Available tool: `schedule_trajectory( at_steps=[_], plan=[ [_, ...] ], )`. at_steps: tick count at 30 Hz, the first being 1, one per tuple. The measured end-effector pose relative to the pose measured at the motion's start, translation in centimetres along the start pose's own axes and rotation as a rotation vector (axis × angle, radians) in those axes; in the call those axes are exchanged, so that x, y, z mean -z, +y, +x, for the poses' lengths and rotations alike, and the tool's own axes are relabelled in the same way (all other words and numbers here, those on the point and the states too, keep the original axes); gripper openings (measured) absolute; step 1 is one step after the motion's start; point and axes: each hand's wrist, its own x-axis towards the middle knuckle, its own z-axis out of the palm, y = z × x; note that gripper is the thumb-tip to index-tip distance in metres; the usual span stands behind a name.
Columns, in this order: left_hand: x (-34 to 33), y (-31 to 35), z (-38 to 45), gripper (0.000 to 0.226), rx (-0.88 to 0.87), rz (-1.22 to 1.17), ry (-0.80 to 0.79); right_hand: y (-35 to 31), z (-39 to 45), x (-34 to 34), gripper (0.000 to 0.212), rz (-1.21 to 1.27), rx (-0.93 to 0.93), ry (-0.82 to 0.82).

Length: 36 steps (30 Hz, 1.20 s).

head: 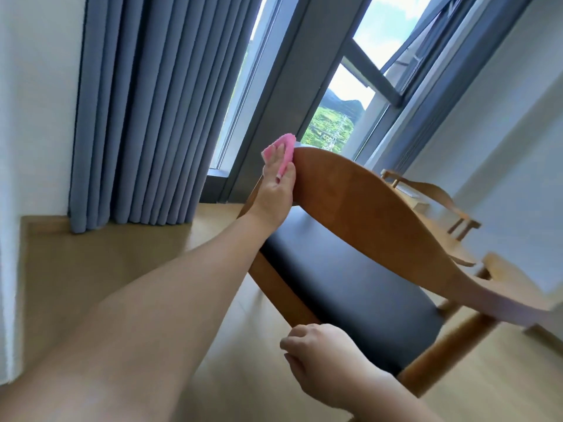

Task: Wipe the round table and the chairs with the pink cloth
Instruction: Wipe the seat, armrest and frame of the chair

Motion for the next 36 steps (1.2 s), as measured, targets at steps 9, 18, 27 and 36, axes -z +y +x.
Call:
schedule_trajectory(
  at_steps=[9, 18, 27, 36],
  plan=[
    [-2.2, 1.2, -4.8, 0.061, -0.456, 0.483, -0.09, 0.2, -2.9, -1.0, 0.029, -0.016, 0.04, -0.033],
    [-6.5, 1.6, -8.2, 0.056, -0.928, 0.913, -0.064, 1.1, -8.1, -2.8, 0.024, 0.03, 0.008, -0.023],
    [-13.0, 3.0, -12.6, 0.053, -1.108, 1.212, -0.185, 2.9, -9.9, -6.1, 0.02, 0.046, 0.03, 0.002],
    [-20.2, 2.4, -15.2, 0.053, -1.24, 1.468, -0.246, 4.6, -10.1, -8.0, 0.013, -0.022, 0.119, 0.016]
  ],
)
